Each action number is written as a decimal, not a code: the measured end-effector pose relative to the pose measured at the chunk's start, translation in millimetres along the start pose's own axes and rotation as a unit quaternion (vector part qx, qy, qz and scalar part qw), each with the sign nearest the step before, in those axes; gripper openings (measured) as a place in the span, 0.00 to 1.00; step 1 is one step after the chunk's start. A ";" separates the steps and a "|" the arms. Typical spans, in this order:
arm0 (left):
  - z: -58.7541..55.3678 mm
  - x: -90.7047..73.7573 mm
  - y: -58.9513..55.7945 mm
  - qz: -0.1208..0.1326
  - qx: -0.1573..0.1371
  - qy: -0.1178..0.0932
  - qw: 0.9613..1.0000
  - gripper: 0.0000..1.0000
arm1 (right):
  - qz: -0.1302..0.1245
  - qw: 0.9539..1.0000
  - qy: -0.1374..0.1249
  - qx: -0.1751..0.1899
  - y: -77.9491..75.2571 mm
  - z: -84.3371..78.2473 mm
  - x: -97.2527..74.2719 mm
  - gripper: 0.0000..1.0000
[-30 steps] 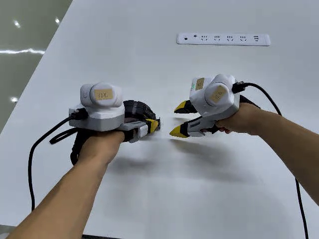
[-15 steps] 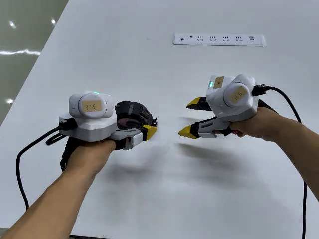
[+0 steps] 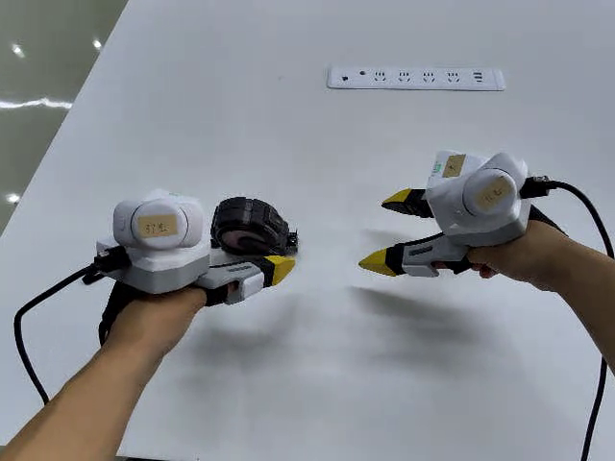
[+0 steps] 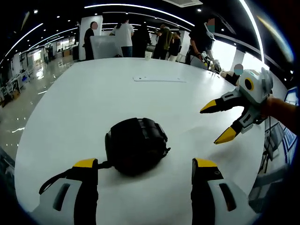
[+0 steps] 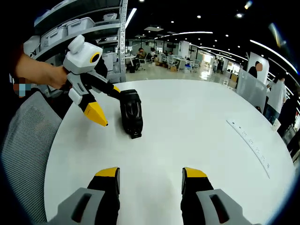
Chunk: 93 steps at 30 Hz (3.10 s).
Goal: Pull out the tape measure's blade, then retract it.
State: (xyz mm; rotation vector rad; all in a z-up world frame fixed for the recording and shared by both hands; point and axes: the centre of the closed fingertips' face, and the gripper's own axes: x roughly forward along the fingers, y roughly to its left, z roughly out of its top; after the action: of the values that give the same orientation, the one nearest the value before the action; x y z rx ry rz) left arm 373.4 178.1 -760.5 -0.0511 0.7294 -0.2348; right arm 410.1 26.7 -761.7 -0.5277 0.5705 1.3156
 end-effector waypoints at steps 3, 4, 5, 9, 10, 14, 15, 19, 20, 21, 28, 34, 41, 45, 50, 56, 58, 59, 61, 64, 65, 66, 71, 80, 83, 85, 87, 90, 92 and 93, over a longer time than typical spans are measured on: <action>-1.4 -0.3 0.9 -0.002 0.010 0.001 1.000 0.79 | -0.007 1.000 -0.003 0.006 -1.8 -3.9 -4.9 0.52; -1.9 -0.6 0.6 -0.004 0.013 0.000 1.000 0.79 | -0.009 1.000 -0.003 0.008 -2.0 -5.8 -7.0 0.52; -2.2 -1.0 0.5 -0.005 0.014 -0.001 1.000 0.79 | -0.010 1.000 -0.003 0.010 -1.8 -6.8 -8.4 0.53; -3.1 -3.1 -0.6 -0.010 0.021 -0.005 1.000 0.80 | -0.017 1.000 -0.006 0.018 -3.2 -12.1 -16.2 0.55; -3.5 -3.3 -0.9 -0.012 0.024 -0.005 1.000 0.80 | -0.019 1.000 -0.008 0.022 -3.7 -13.0 -17.8 0.55; -5.4 -5.6 -1.7 -0.018 0.033 -0.005 0.999 0.81 | -0.027 0.999 -0.006 0.029 -3.1 -19.6 -25.8 0.57; -5.4 -6.2 -1.9 -0.020 0.033 -0.007 0.999 0.82 | -0.029 0.999 -0.007 0.031 -3.2 -21.2 -27.6 0.57; -5.6 -9.9 -4.1 -0.028 0.041 -0.013 0.999 0.82 | -0.039 0.998 -0.013 0.047 -2.6 -26.6 -37.1 0.59; -5.0 -10.9 -5.3 -0.031 0.044 -0.017 0.998 0.82 | -0.040 0.998 -0.015 0.050 -2.3 -27.5 -39.0 0.59; -4.9 -12.0 -6.7 -0.035 0.046 -0.020 0.998 0.82 | -0.042 0.997 -0.018 0.055 -1.6 -28.7 -41.4 0.60; -2.1 -19.3 -8.0 -0.043 0.043 -0.043 0.997 0.83 | -0.058 0.995 -0.031 0.072 4.0 -35.6 -52.8 0.64; -4.7 -25.6 -11.5 -0.055 0.061 -0.054 0.995 0.88 | -0.075 0.991 -0.055 0.092 11.3 -37.8 -63.3 0.72; -9.2 -28.8 -13.9 -0.060 0.077 -0.057 0.994 0.90 | -0.093 0.988 -0.075 0.100 18.7 -41.6 -72.6 0.78; -9.6 -30.5 -16.2 -0.063 0.080 -0.064 0.993 0.92 | -0.107 0.986 -0.083 0.101 19.7 -44.9 -77.1 0.81; -10.6 -32.0 -18.8 -0.065 0.087 -0.070 0.992 0.94 | -0.113 0.983 -0.092 0.113 22.6 -46.6 -80.2 0.85; -11.0 -34.3 -19.8 -0.067 0.087 -0.077 0.991 0.98 | -0.123 0.980 -0.099 0.120 26.0 -49.2 -83.8 0.89; -12.2 -34.9 -20.4 -0.069 0.088 -0.075 0.991 0.98 | -0.127 0.979 -0.102 0.124 26.9 -50.0 -85.5 0.90; -13.0 -35.5 -20.5 -0.068 0.091 -0.075 0.991 0.98 | -0.128 0.978 -0.104 0.127 27.2 -51.1 -86.8 0.91; -13.3 -37.2 -21.6 -0.069 0.092 -0.077 0.990 0.99 | -0.132 0.977 -0.105 0.134 28.5 -53.3 -87.7 0.94; -13.1 -39.1 -24.1 -0.071 0.090 -0.079 0.990 0.99 | -0.136 0.975 -0.109 0.139 32.3 -52.9 -88.6 0.95; -12.8 -39.8 -24.7 -0.070 0.091 -0.081 0.990 0.99 | -0.136 0.974 -0.110 0.142 32.7 -52.8 -88.9 0.95; -12.3 -40.7 -25.6 -0.071 0.092 -0.083 0.990 0.99 | -0.137 0.974 -0.109 0.143 33.3 -53.4 -89.1 0.95; -11.7 -42.5 -26.9 -0.071 0.097 -0.088 0.989 0.99 | -0.142 0.972 -0.108 0.155 33.4 -55.3 -91.4 0.98; -12.4 -46.0 -29.2 -0.073 0.097 -0.091 0.989 0.99 | -0.146 0.969 -0.111 0.167 35.2 -53.7 -95.5 0.99; -13.0 -46.8 -29.1 -0.072 0.095 -0.090 0.989 0.99 | -0.147 0.968 -0.113 0.167 35.3 -53.8 -95.5 0.99; -12.1 -48.1 -29.0 -0.072 0.096 -0.093 0.988 0.99 | -0.146 0.968 -0.116 0.170 35.9 -53.1 -95.4 0.99; -11.4 -49.0 -28.7 -0.072 0.095 -0.095 0.988 0.99 | -0.146 0.968 -0.117 0.169 36.6 -52.5 -95.2 0.99; -11.7 -49.2 -27.7 -0.072 0.095 -0.095 0.988 0.99 | -0.147 0.968 -0.115 0.169 36.6 -53.1 -94.8 0.99; -11.8 -49.8 -28.1 -0.073 0.095 -0.096 0.988 0.99 | -0.147 0.968 -0.116 0.168 36.9 -52.7 -95.2 0.99; -11.8 -49.9 -28.1 -0.073 0.095 -0.097 0.988 0.99 | -0.147 0.968 -0.117 0.169 37.0 -52.5 -95.6 0.99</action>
State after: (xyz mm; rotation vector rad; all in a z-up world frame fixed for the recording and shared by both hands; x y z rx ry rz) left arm 324.0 162.6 -733.0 0.0545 0.5080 -0.4337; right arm 354.1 -71.5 -739.7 -0.1633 0.4847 0.9544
